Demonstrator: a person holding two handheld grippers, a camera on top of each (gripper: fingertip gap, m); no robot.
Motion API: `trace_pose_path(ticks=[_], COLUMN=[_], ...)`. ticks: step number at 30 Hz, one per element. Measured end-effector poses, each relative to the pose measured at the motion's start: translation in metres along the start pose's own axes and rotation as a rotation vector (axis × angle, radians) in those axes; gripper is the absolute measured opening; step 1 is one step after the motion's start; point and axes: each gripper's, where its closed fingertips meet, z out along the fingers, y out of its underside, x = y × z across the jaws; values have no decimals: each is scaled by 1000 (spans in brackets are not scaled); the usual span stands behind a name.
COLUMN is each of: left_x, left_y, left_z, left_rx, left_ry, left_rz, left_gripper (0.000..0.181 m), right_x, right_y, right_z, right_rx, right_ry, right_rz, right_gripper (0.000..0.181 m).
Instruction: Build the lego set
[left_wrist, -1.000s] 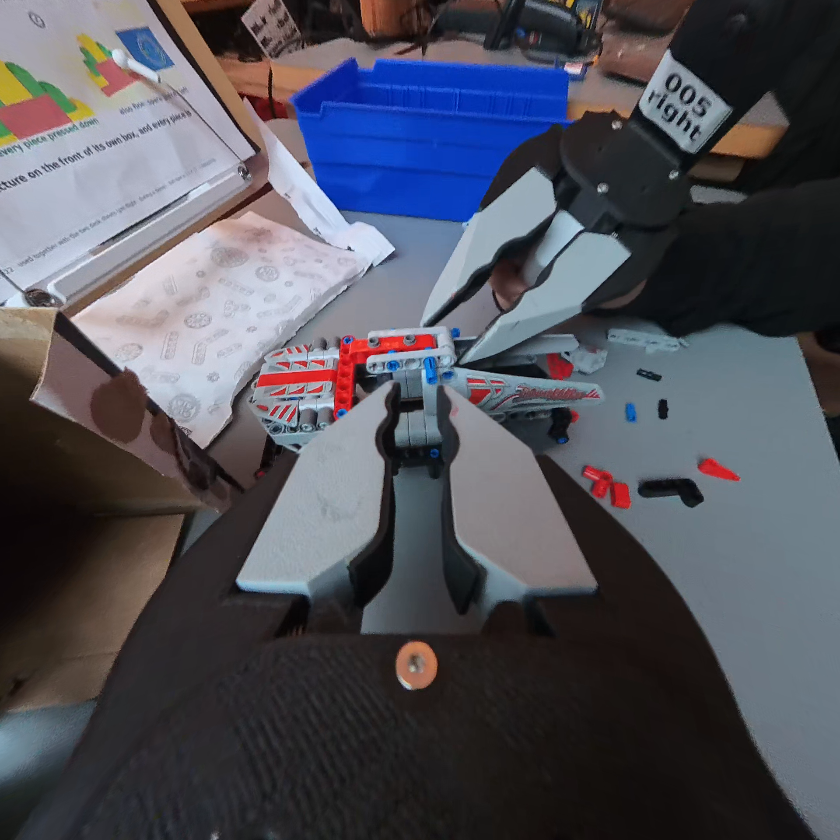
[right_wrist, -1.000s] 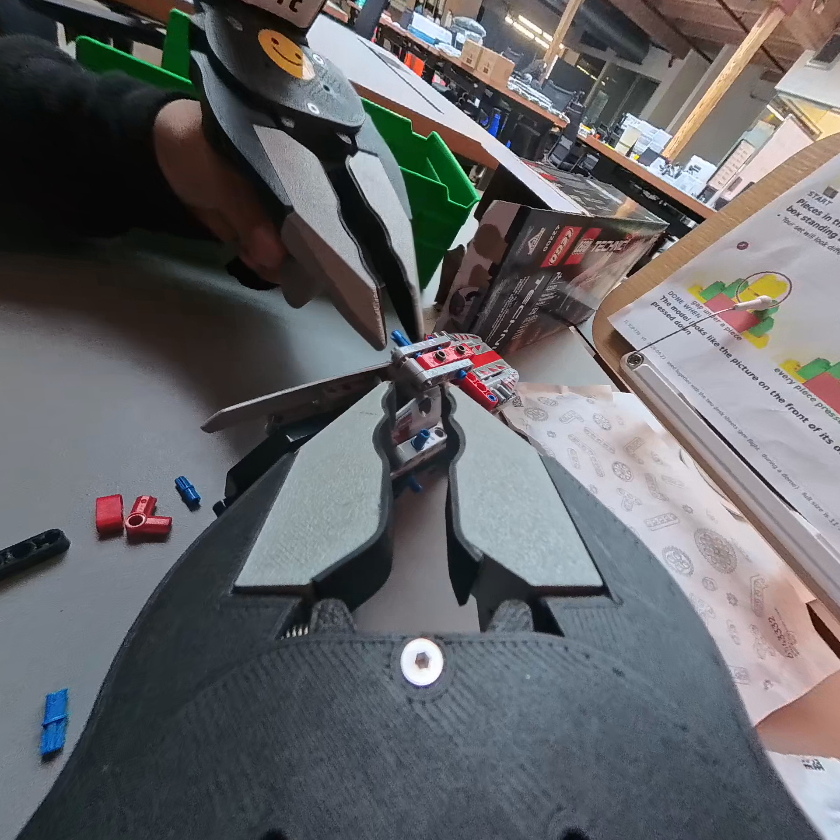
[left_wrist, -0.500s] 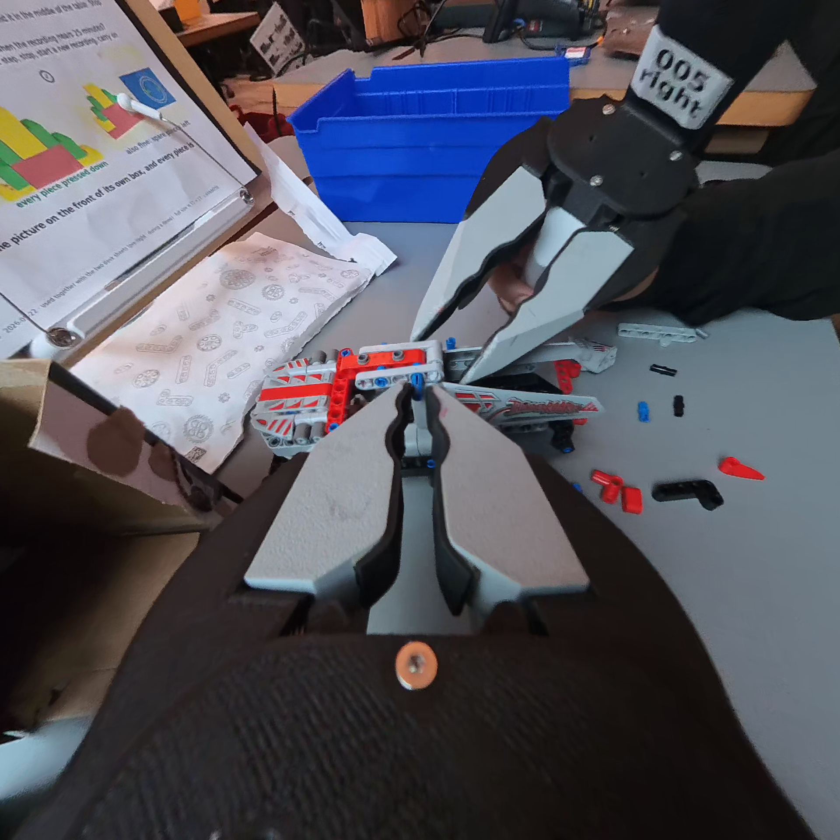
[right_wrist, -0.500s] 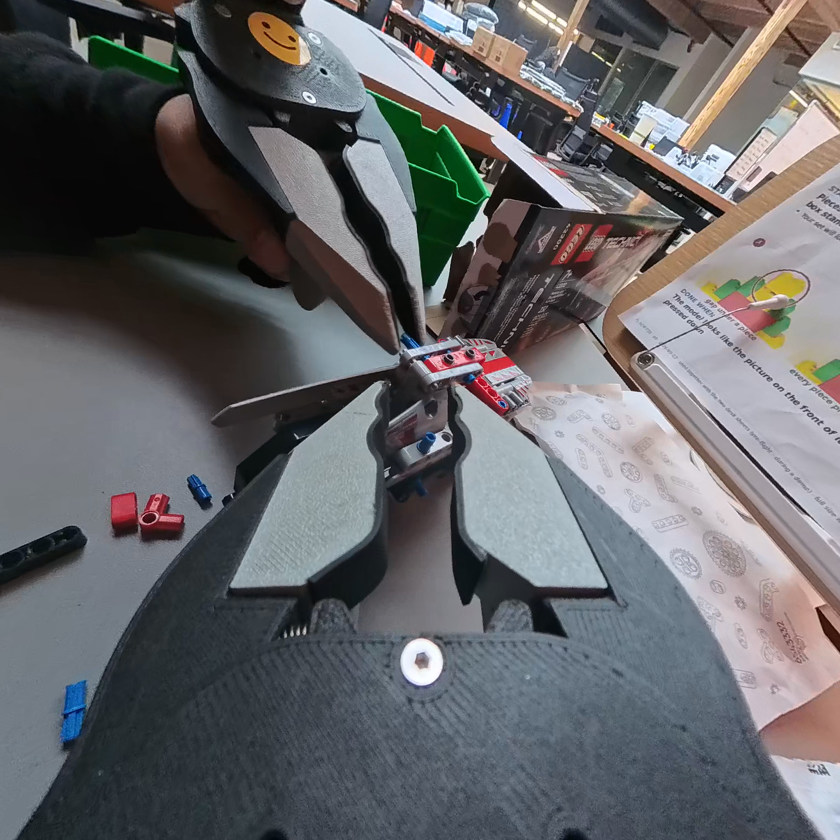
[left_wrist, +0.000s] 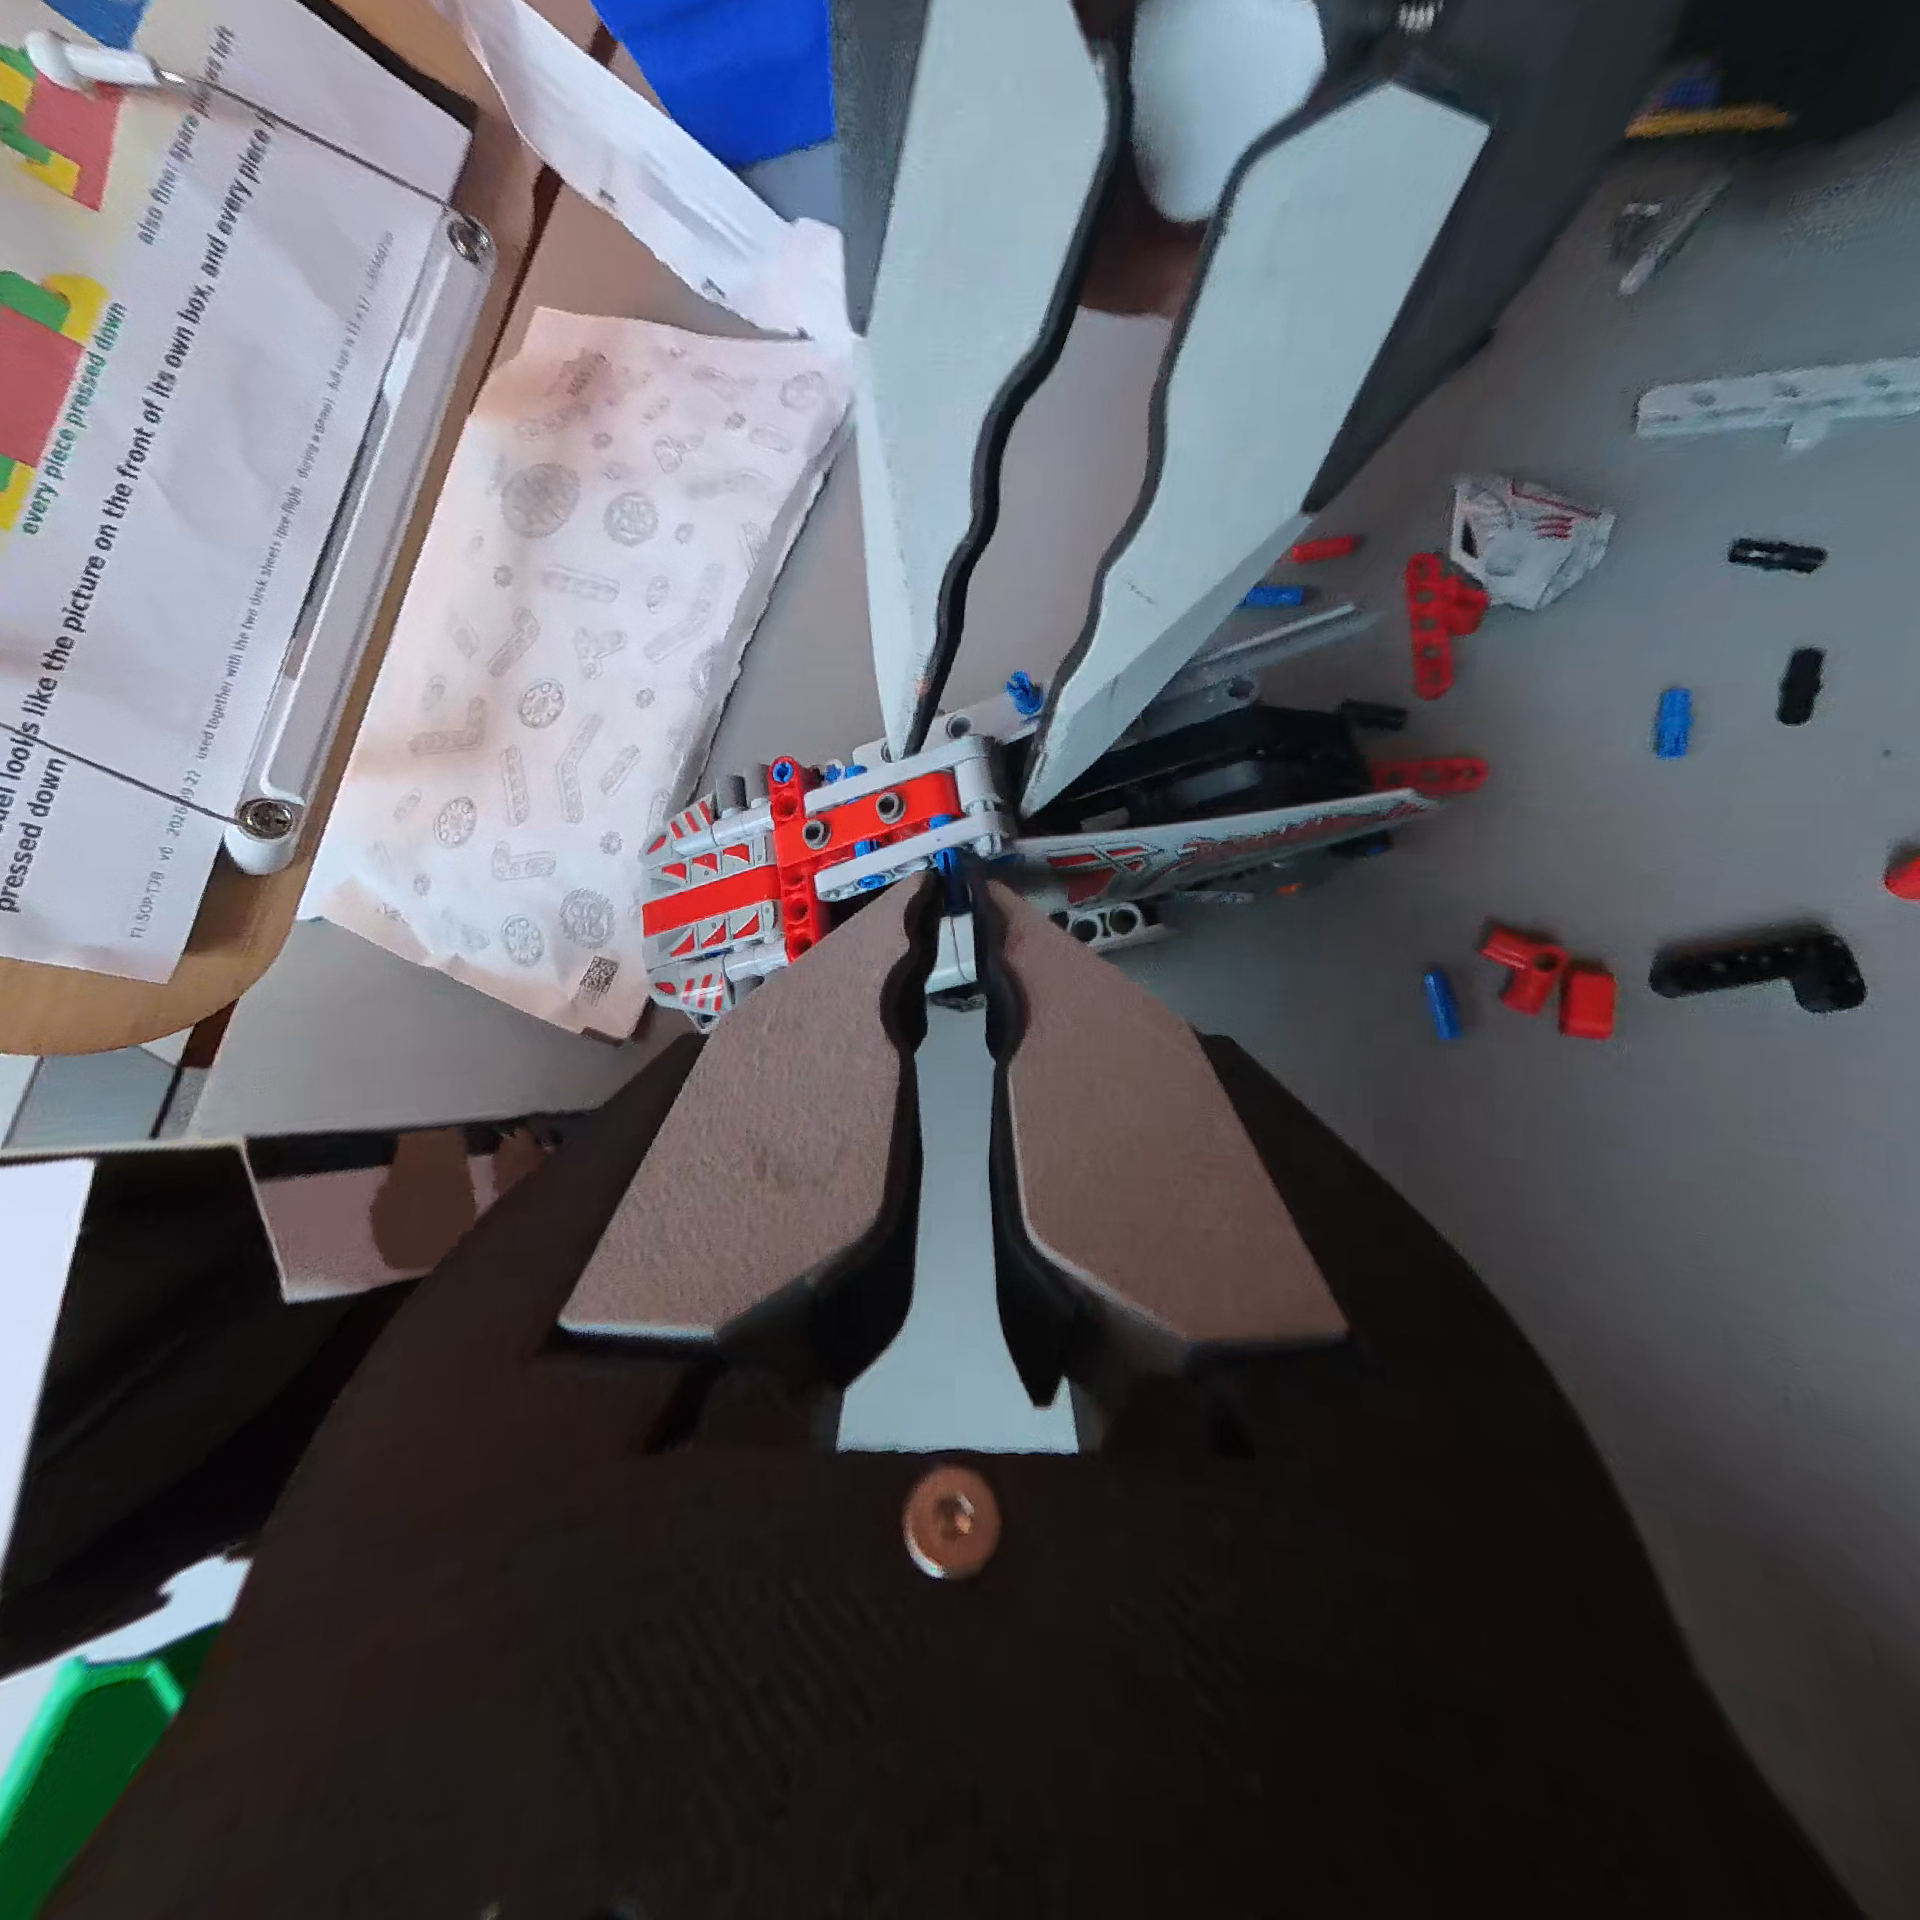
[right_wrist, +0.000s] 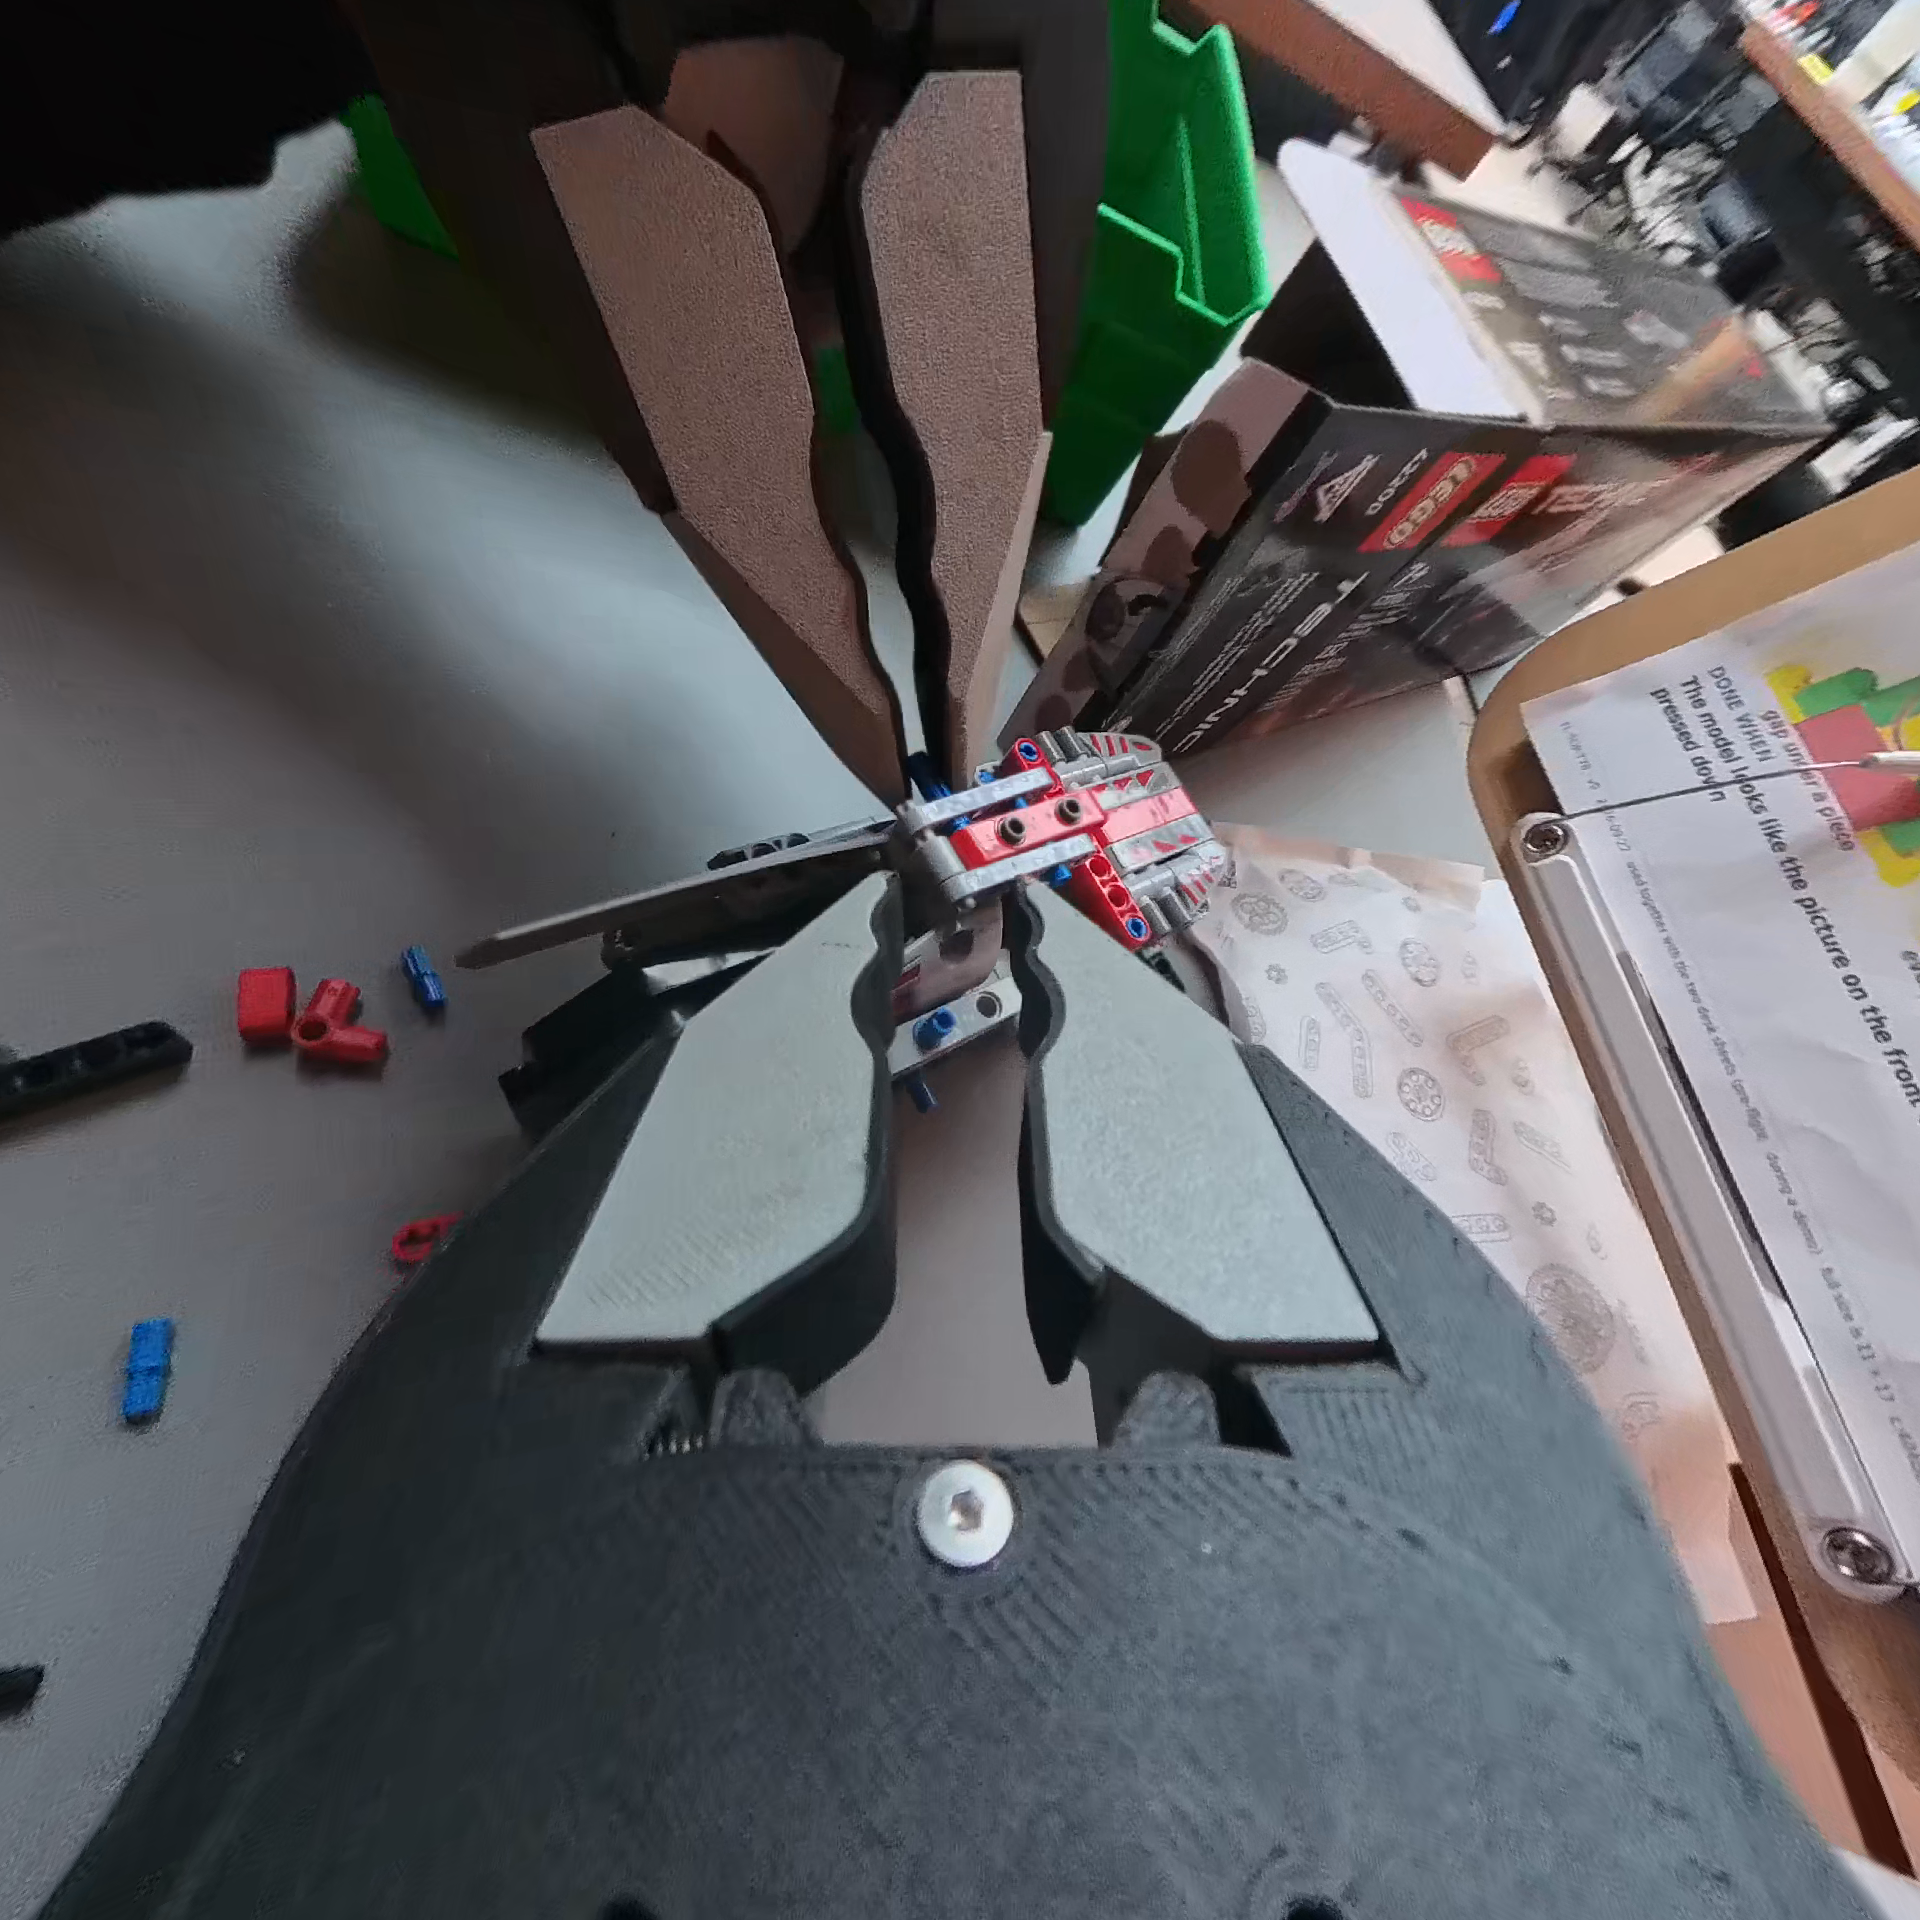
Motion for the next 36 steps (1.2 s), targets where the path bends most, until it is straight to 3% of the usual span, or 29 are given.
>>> trace_pose_path(ticks=[7, 22, 36], left_x=[6, 5, 5], left_y=[14, 18, 16], left_z=[9, 3, -5], left_rx=[-185, -252, -369], left_ry=[59, 152, 147], left_rz=[-7, -201, -192], left_gripper=[14, 12, 8], right_x=[1, -6, -10], right_y=[-1, 1, 1], right_z=[2, 3, 5], right_rx=[-24, -126, -101], right_ry=[-59, -21, -48], right_rz=[12, -132, -114], right_gripper=[17, 26, 25])
